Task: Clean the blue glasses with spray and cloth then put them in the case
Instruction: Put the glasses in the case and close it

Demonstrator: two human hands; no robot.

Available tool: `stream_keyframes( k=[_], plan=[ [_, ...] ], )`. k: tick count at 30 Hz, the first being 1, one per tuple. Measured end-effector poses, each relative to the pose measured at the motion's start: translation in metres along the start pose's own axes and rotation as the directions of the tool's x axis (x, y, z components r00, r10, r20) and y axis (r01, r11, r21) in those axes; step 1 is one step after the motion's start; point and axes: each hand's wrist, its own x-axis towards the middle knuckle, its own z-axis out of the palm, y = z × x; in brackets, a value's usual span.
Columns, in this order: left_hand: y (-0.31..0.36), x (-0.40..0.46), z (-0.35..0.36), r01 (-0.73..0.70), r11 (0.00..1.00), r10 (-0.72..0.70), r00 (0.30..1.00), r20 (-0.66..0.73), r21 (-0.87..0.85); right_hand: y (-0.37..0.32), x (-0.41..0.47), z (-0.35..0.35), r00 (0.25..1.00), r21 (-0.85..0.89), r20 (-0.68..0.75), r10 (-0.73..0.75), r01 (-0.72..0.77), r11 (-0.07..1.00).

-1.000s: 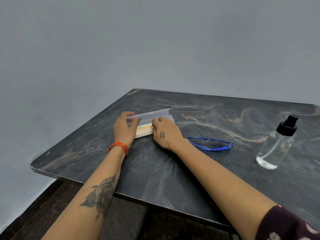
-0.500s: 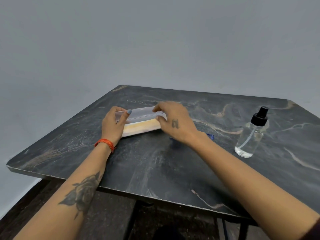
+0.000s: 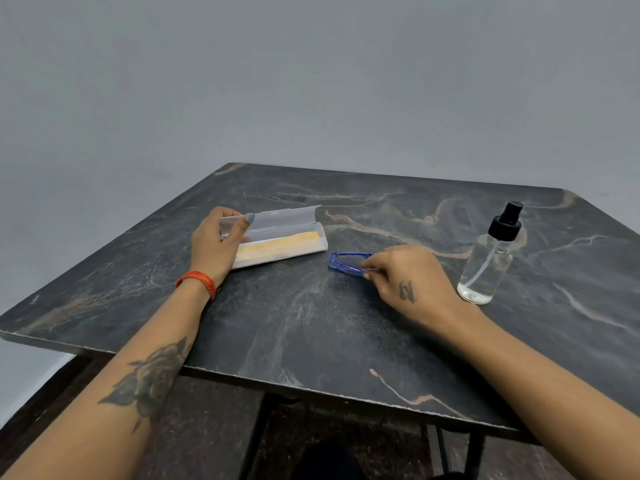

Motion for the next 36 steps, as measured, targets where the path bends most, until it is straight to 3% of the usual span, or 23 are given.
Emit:
stream_keyframes(
  k=[8,17,29,33,36],
  plan=[
    [0.002,-0.001,0.0,0.014,1.0,-0.014,1.0,0.01,0.016,-0.007,0.011,0.01,0.994,-0.261,0.11,0.002,0.027,0.965],
    [0.0,0.001,0.0,0.024,1.0,-0.024,0.999,0.025,0.012,-0.006,0.01,0.012,0.994,-0.265,0.085,-0.066,0.086,0.96],
    [0.003,0.0,0.0,0.025,0.999,-0.026,0.999,0.019,0.021,-0.008,0.019,0.005,0.965,-0.034,-0.217,-0.144,0.14,0.99],
    [0.003,0.0,0.0,0.023,0.999,-0.024,0.999,0.029,0.022,-0.015,0.032,-0.002,0.946,0.212,-0.319,0.053,0.017,0.977],
    [0.003,0.0,0.0,0.029,0.999,-0.029,0.999,0.037,0.022,-0.023,0.043,-0.007,0.927,0.539,-0.276,0.255,-0.07,0.839]
  ],
)
